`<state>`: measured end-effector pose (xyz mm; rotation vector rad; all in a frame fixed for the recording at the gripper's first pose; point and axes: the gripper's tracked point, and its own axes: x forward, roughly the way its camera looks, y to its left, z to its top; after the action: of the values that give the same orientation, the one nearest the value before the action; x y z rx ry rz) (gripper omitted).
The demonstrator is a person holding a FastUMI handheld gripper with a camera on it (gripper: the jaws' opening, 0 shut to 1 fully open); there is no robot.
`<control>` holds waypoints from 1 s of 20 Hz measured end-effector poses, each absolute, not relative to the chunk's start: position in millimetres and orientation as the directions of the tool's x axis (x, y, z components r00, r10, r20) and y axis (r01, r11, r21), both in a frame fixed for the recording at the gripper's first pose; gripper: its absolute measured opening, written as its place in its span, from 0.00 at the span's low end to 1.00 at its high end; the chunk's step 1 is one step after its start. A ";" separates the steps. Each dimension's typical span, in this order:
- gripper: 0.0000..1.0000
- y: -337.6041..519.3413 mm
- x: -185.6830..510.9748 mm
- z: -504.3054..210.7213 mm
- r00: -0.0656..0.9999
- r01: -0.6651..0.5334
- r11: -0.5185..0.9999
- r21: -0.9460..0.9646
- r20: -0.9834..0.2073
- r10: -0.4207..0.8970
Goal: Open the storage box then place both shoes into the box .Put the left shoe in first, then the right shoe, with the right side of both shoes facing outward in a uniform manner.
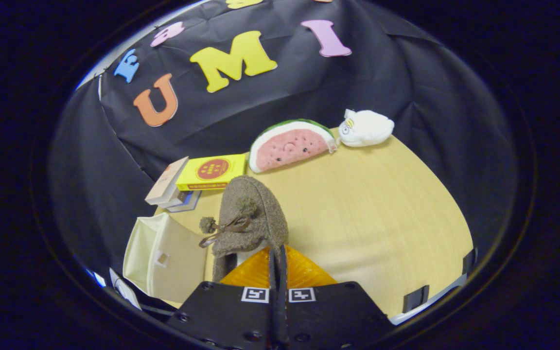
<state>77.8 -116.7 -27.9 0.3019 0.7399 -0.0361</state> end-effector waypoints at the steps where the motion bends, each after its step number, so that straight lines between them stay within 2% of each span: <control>1: 0.00 -96.2 79.4 -18.6 0.749 0.128 0.956 0.264 -0.658 0.082; 9: 0.00 60.8 82.6 19.3 0.762 0.054 0.922 0.383 -0.612 0.210; 15: 0.00 141.7 89.0 3.2 0.763 0.085 0.911 0.404 -0.614 0.201; 20: 0.00 179.1 99.8 -23.7 0.768 0.088 0.934 0.346 -0.620 0.157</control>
<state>99.8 179.1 -23.7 0.3707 0.6976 0.0386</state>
